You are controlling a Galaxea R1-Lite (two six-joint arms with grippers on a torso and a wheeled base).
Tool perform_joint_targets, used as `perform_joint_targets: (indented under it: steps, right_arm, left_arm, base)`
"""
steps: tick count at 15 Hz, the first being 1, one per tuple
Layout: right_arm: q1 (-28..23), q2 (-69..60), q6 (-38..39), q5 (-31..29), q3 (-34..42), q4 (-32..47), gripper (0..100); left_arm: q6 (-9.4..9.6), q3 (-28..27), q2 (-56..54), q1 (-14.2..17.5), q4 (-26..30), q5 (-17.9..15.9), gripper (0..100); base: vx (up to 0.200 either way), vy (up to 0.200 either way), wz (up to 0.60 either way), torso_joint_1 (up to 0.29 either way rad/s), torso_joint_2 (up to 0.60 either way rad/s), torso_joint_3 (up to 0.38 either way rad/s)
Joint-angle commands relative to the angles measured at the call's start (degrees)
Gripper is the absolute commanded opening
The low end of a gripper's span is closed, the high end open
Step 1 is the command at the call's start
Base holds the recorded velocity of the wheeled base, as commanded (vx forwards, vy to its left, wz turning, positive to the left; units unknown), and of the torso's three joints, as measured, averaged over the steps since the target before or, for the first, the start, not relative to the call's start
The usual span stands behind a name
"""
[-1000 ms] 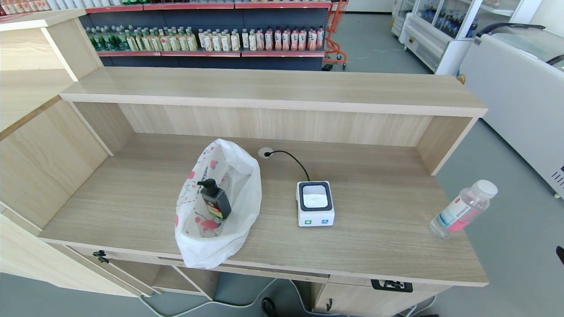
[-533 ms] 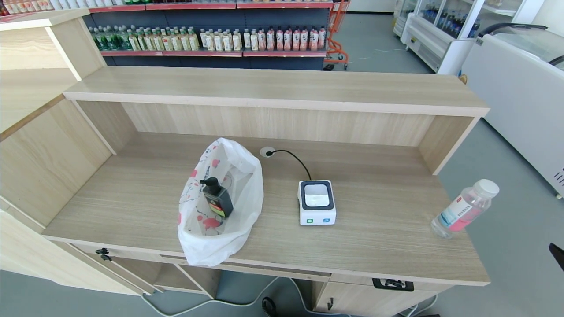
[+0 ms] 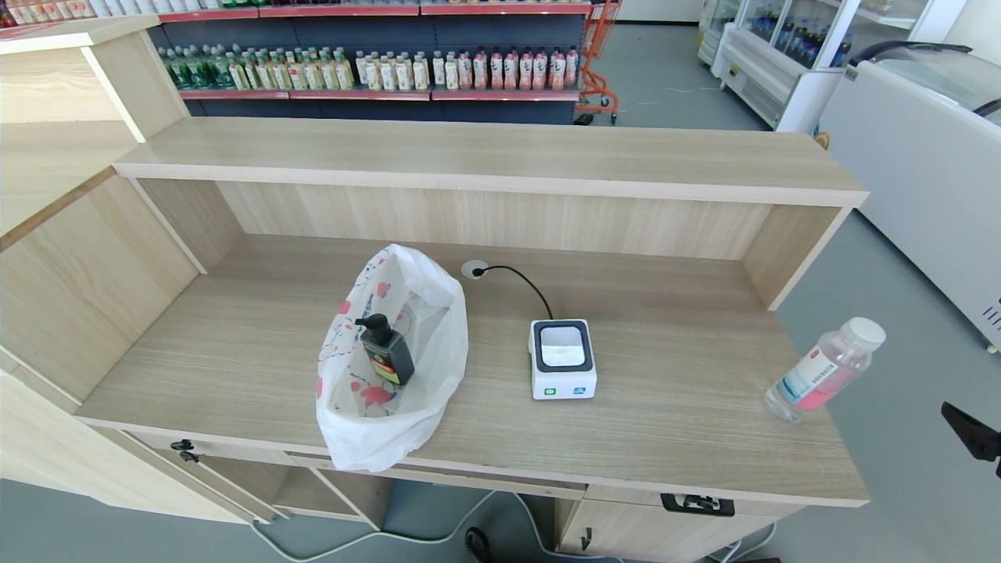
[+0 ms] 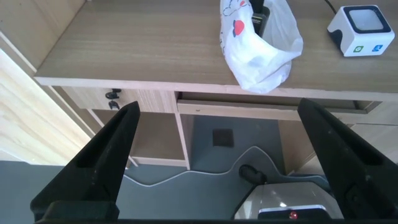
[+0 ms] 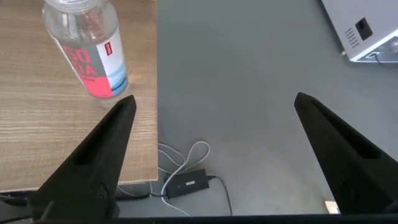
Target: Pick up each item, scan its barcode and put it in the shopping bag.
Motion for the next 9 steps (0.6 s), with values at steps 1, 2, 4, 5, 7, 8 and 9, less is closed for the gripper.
perform_joint_targets:
  steps: [1, 2, 4, 5, 7, 8, 9]
  right_arm:
    - [1.36, 5.80, 0.36, 0.01, 0.19, -3.34, 100]
    - [1.36, 5.80, 0.36, 0.01, 0.19, -3.34, 100]
    - [1.36, 12.39, 0.36, -0.16, 1.86, -11.25, 100]
    - [1.45, 14.59, 0.45, -0.16, 2.47, -11.25, 100]
    - [3.12, 16.61, 1.15, -0.25, 1.77, -11.25, 100]
    - [3.91, 17.49, 1.85, -0.25, 0.80, -11.25, 100]
    - [4.35, 18.02, 1.85, -0.25, -0.25, -11.25, 100]
  left_arm:
    - [0.00, 0.00, 0.00, -0.02, 0.00, 0.00, 100]
    - [0.00, 0.00, 0.00, -0.02, 0.00, 0.00, 100]
    - [0.00, 0.00, 0.00, -0.02, 0.00, 0.00, 100]
    - [0.00, 0.00, 0.00, -0.02, 0.00, 0.00, 100]
    - [0.00, 0.00, 0.00, -0.02, 0.00, 0.00, 100]
    - [0.00, 0.00, 0.00, -0.02, 0.00, 0.00, 100]
    - [0.00, 0.00, 0.00, -0.02, 0.00, 0.00, 100]
  base:
    - [0.000, 0.000, 0.00, 0.000, 0.00, 0.000]
    - [0.000, 0.000, 0.00, 0.000, 0.00, 0.000]
    - [0.000, 0.000, 0.00, 0.000, 0.00, 0.000]
    - [0.000, 0.000, 0.00, 0.000, 0.00, 0.000]
    - [0.000, 0.000, 0.00, 0.000, 0.00, 0.000]
    - [0.000, 0.000, 0.00, 0.000, 0.00, 0.000]
    - [0.000, 0.000, 0.00, 0.000, 0.00, 0.000]
